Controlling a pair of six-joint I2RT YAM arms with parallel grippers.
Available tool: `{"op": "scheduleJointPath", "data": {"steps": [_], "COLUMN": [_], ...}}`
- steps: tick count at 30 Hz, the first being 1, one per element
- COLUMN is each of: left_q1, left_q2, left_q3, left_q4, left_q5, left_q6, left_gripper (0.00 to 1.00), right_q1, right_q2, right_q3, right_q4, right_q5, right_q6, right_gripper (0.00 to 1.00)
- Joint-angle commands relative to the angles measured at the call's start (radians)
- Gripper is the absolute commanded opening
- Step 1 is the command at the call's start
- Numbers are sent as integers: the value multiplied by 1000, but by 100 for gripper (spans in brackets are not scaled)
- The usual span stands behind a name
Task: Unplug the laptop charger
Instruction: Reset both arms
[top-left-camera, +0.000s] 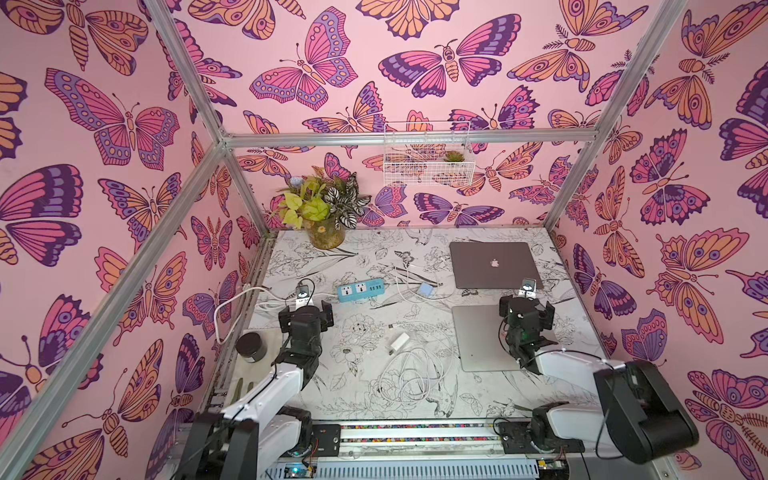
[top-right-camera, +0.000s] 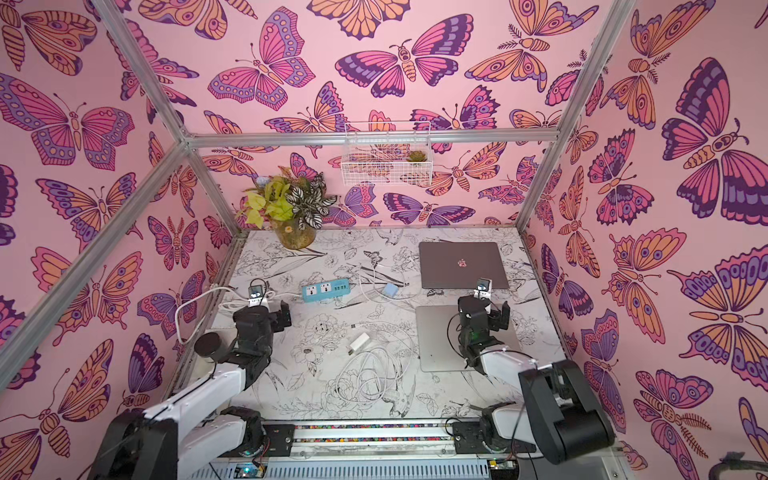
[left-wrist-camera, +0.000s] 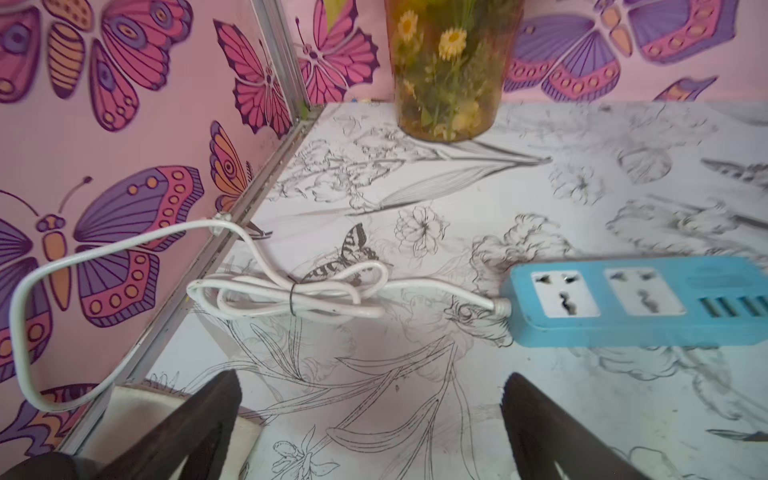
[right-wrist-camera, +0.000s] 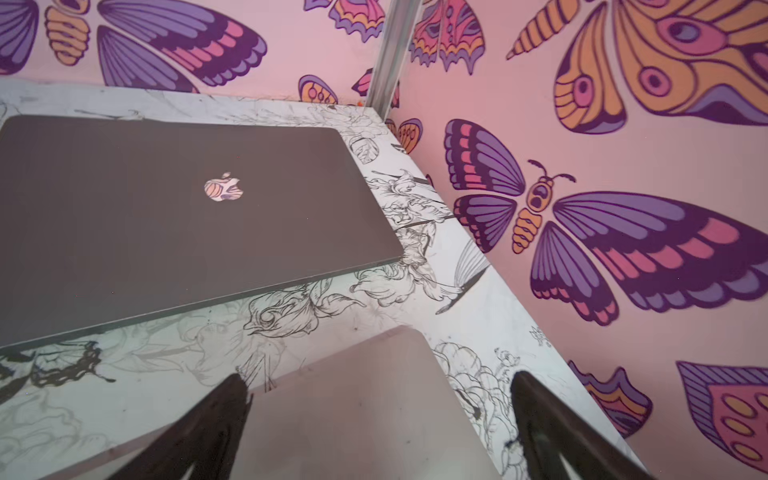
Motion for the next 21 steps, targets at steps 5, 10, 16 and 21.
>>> {"op": "scheduleJointPath", "data": {"steps": [5,10,16,21], "left_q1": [26,36,114,200], "left_q2": [263,455,391,386], "left_q3": [-75,-158,8,59], "left_q4": [571,910,503,432], "left_q5": [84,182,260,420], "left_q6": [134,166,93,56], "left_gripper": [100,100,100,100], "right_q1": [-55,-158,-272,-278], "right_q2": [92,106,157,140], "right_q3": [-22,-57,59,61], "right_q4": [290,314,161,131], "right_q5": [-252,-524,-691,-717], "right_q6": [-60,-25,54,44], "right_gripper": [99,99,99,99]}}
